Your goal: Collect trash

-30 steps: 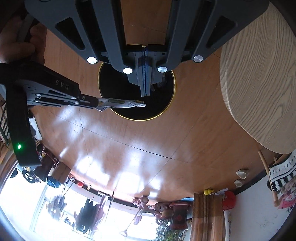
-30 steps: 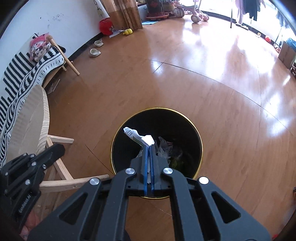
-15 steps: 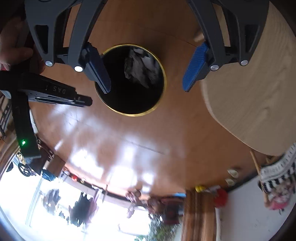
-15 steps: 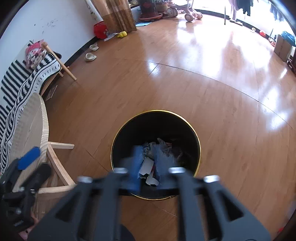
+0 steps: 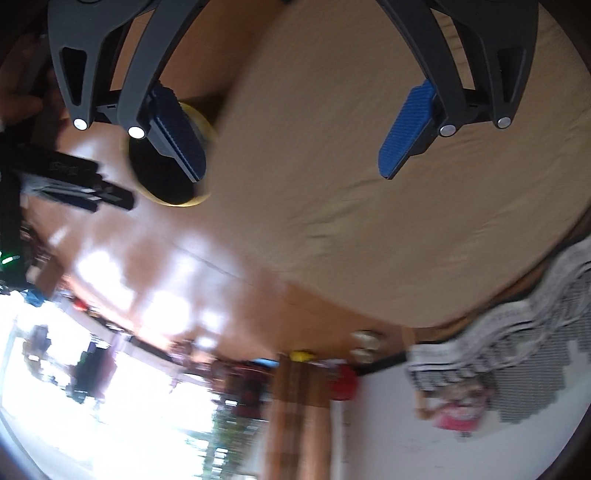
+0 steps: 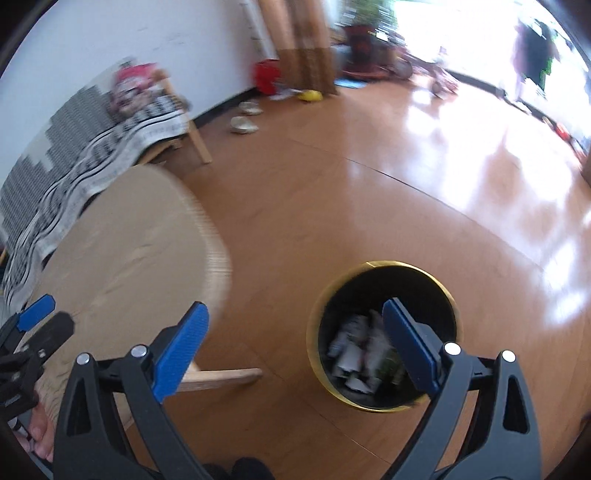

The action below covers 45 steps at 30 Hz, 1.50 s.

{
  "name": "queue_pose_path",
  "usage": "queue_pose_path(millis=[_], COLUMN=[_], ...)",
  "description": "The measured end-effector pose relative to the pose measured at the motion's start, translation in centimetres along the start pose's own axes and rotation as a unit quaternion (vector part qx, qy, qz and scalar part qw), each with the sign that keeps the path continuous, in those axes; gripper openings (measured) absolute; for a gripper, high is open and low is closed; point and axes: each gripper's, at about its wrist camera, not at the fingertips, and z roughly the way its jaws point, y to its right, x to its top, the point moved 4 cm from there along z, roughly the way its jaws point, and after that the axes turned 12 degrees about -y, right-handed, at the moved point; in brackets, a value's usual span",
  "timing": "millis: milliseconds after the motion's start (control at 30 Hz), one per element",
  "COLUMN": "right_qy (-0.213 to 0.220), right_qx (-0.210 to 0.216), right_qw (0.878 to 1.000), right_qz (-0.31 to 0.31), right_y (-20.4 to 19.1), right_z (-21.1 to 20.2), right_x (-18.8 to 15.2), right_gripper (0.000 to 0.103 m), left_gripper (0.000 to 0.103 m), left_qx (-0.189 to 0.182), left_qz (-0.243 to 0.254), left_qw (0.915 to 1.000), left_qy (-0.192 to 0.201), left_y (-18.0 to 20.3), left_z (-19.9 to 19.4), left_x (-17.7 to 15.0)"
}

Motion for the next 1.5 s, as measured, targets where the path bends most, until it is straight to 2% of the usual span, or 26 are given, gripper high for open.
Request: queue_pose_path(millis=[167, 267, 367, 433, 567, 667, 767, 833, 967, 1267, 1500], right_qy=[0.005, 0.002, -0.005, -0.005, -0.009, -0.018, -0.012, -0.01, -0.017, -0.017, -0.019], right_qx=[0.036, 0.053, 0.071, 0.085, 0.113, 0.123, 0.124, 0.124, 0.126, 0.117, 0.115], right_qw=[0.994, 0.986, 0.977, 0.969, 0.95, 0.936, 0.921, 0.916, 0.91, 0.912, 0.913], right_qz=[-0.102, -0.156, -0.2, -0.232, -0.292, -0.33, -0.37, -0.382, -0.394, -0.393, -0.39], right_y=[-11.5, -18.3, -24.5, -28.6, -37.2, -42.3, -46.8, -48.4, -50.7, -51.7, -50.8], right_z=[-0.3, 0.0, 0.3, 0.1, -0.1, -0.1, -0.4, -0.4, 0.4, 1.4, 1.6], right_x=[-0.1, -1.3, -2.6, -3.4, -6.2, -8.1, -10.5, -11.9, -12.8, -13.3, -13.1], right_gripper=[0.092, 0.092, 0.092, 0.092, 0.092, 0.092, 0.092, 0.092, 0.092, 0.092, 0.092], left_gripper=[0.092, 0.092, 0.092, 0.092, 0.092, 0.092, 0.092, 0.092, 0.092, 0.092, 0.092], left_qx=[0.08, 0.123, 0.184, 0.215, 0.233, 0.238, 0.247, 0.251, 0.247, 0.244, 0.243], left_qz=[-0.064, -0.118, -0.169, -0.209, -0.272, -0.324, -0.352, -0.368, -0.384, -0.385, -0.382], left_qw=[0.9947, 0.9853, 0.9683, 0.9539, 0.9338, 0.9153, 0.9025, 0.8954, 0.8894, 0.8901, 0.8913], left_qy=[-0.01, -0.009, -0.01, -0.011, 0.004, 0.015, 0.017, 0.014, 0.014, 0.014, 0.011], left_y=[-9.5, -15.5, -20.9, -24.4, -29.5, -33.2, -35.5, -36.9, -38.8, -39.9, -39.7], left_z=[-3.0, -5.4, -8.1, -10.3, -13.8, -15.9, -17.2, -17.5, -17.6, -17.2, -16.9], left_x=[-3.5, -6.3, -9.3, -12.1, -16.6, -19.9, -22.8, -24.1, -25.3, -26.2, -26.0])
